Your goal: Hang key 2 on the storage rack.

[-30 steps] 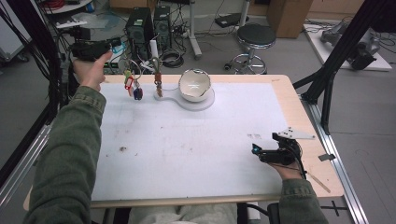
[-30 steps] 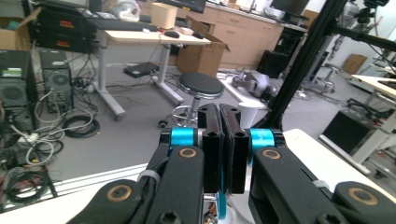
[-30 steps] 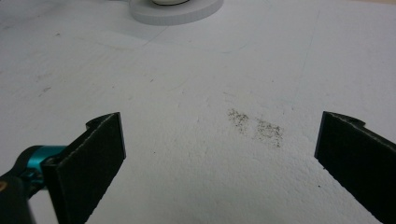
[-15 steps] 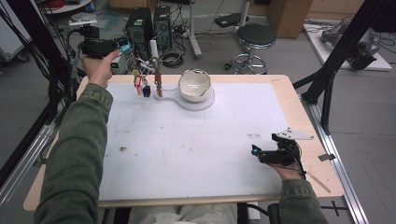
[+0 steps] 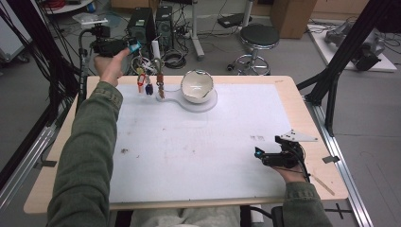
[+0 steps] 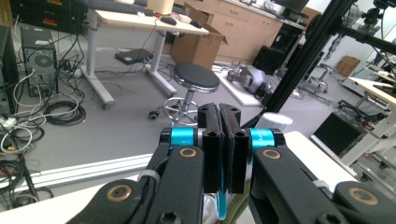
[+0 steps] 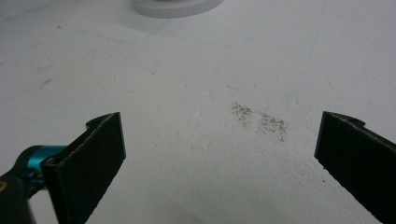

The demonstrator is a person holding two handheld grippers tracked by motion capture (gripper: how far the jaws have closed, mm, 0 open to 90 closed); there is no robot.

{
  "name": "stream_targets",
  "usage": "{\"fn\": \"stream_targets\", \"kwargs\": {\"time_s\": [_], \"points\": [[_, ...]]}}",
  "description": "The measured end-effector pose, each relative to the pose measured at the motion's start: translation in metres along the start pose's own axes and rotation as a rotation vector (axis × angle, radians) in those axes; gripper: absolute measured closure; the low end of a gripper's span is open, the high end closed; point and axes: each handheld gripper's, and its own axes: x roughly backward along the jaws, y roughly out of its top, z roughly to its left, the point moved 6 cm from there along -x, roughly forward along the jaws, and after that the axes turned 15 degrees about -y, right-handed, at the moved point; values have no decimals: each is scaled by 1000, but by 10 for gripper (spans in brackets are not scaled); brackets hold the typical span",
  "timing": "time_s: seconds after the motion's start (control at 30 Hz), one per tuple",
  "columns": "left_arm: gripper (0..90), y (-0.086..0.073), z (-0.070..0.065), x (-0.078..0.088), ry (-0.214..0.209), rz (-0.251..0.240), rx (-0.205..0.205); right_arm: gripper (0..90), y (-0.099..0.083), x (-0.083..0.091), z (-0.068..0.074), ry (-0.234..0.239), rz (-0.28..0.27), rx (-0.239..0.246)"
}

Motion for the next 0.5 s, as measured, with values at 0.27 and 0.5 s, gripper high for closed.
{"fn": "stream_targets", "kwargs": {"time_s": [0.27,0.5], "points": [[877,-5,4,-11,10,-8,29,10,0,1,-2,3,-11,-11],[876,-7,2,-13,15,5,29,10,0,1,-1,5,-8,-10]]}}
